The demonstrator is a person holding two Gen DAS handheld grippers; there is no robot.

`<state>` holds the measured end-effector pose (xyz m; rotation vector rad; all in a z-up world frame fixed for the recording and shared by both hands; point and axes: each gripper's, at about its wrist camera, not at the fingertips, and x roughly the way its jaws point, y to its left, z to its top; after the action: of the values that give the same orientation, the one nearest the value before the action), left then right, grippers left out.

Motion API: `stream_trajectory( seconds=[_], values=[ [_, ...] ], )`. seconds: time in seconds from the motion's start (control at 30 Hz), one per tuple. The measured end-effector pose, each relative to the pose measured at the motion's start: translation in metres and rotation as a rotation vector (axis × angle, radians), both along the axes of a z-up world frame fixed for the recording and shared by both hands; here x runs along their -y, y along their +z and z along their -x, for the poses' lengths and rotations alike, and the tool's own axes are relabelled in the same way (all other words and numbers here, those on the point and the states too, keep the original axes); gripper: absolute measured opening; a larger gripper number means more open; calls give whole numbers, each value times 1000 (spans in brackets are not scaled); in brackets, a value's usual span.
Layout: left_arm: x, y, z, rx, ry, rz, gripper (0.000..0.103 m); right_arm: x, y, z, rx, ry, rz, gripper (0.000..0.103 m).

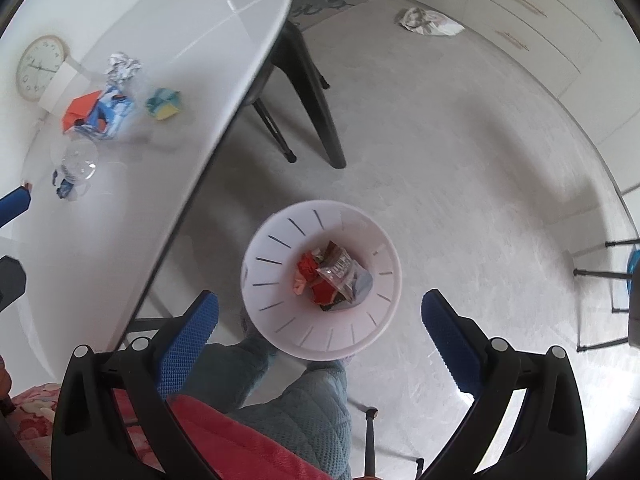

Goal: Collect trash
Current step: 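Open the left tool over the bin to drop the pink tissue paper, then reach the right tool to the yellow-and-blue crumpled paper and grasp it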

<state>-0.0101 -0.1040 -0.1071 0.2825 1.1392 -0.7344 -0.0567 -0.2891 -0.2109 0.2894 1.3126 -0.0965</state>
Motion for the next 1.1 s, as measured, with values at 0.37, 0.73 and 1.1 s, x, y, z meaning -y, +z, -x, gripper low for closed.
stream_trajectory(
  seconds=[0.37, 0.73, 1.1],
  values=[
    [-82, -4, -31, -21, 247, 2, 95, -55, 12, -48, 37, 147, 5, 100],
    [-163, -17, -66, 21, 439, -30, 95, -103, 19, -105, 95, 280, 29, 100],
    [-202, -46, -88, -5, 545, -54, 95, -118, -5, -165, 96, 371, 100, 82]
  ],
)
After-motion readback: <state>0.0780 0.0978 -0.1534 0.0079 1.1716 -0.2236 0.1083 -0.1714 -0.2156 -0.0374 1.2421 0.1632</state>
